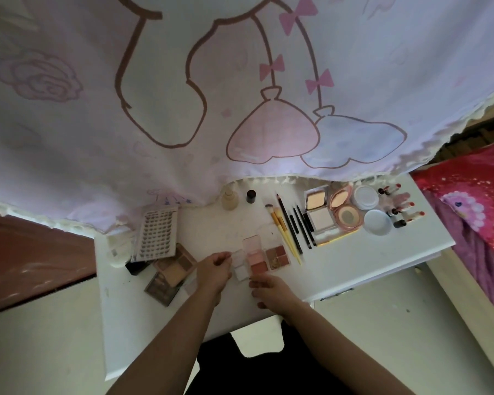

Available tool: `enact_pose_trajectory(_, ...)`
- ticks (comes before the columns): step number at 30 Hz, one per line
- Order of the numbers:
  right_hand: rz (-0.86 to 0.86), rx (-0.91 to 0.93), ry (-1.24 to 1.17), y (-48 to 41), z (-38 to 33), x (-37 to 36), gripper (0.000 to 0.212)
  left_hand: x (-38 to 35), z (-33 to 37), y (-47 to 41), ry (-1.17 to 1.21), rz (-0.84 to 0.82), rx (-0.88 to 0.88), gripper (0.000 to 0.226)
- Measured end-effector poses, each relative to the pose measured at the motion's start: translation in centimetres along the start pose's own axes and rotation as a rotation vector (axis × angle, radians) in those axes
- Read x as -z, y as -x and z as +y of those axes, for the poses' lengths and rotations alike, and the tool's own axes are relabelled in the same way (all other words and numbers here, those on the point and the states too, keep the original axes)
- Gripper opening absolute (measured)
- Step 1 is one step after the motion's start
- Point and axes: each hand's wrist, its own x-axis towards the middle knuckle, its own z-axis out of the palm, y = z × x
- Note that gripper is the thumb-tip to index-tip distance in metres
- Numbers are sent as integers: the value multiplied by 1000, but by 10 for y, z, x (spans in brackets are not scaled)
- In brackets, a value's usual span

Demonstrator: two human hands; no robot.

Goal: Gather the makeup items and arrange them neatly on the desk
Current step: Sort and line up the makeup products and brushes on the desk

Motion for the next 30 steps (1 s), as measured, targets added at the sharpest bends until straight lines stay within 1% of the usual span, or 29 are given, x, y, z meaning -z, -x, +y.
enact_pose_trajectory(3, 18, 18, 21, -2, 3, 1, 40, -5, 1, -3, 21, -12, 13, 24)
enact_pose_trajectory(7, 27, 42, 39, -2, 2, 3, 40, -4, 1, -2, 47, -1, 10, 32)
enact_pose_trajectory(9, 50, 53, 55, -2, -1, 3, 39, 2, 4, 2, 44, 9, 2, 30)
enact_pose_trajectory(11, 84, 95, 124, -3, -6, 2, 33, 14, 7, 8, -20, 54, -61, 23)
enact_pose_trajectory(13, 120, 202, 330, -3, -13, -3, 27, 33, 2, 12, -205, 119, -201, 21)
enact_pose_trajectory(16, 120, 380, 657, -1, -25, -19, 31, 69, -15, 16, -570, 248, -450, 23)
enact_pose_trajectory(17, 100, 421, 740, -1, -29, -26, 34, 82, -24, 17, -658, 265, -516, 27)
enact_pose_trajectory(19, 67, 512, 907, -2, -36, -43, 41, 104, -43, 17, -842, 237, -585, 47)
enact_pose_trajectory(21, 4, 579, 1033, -4, -39, -61, 51, 123, -61, 18, -1002, 140, -579, 66)
enact_pose_trajectory(23, -72, 606, 1154, -7, -39, -75, 62, 134, -72, 21, -1062, 79, -531, 79)
enact_pose_trajectory(26, -113, 597, 1296, -11, -38, -86, 66, 140, -74, 28, -1015, 61, -462, 80)
enact_pose_trajectory(28, -73, 595, 1313, -11, -36, -89, 61, 144, -75, 30, -992, 77, -464, 80)
enact_pose_trajectory(30, -52, 631, 1349, -9, -34, -88, 54, 147, -78, 31, -966, 107, -489, 80)
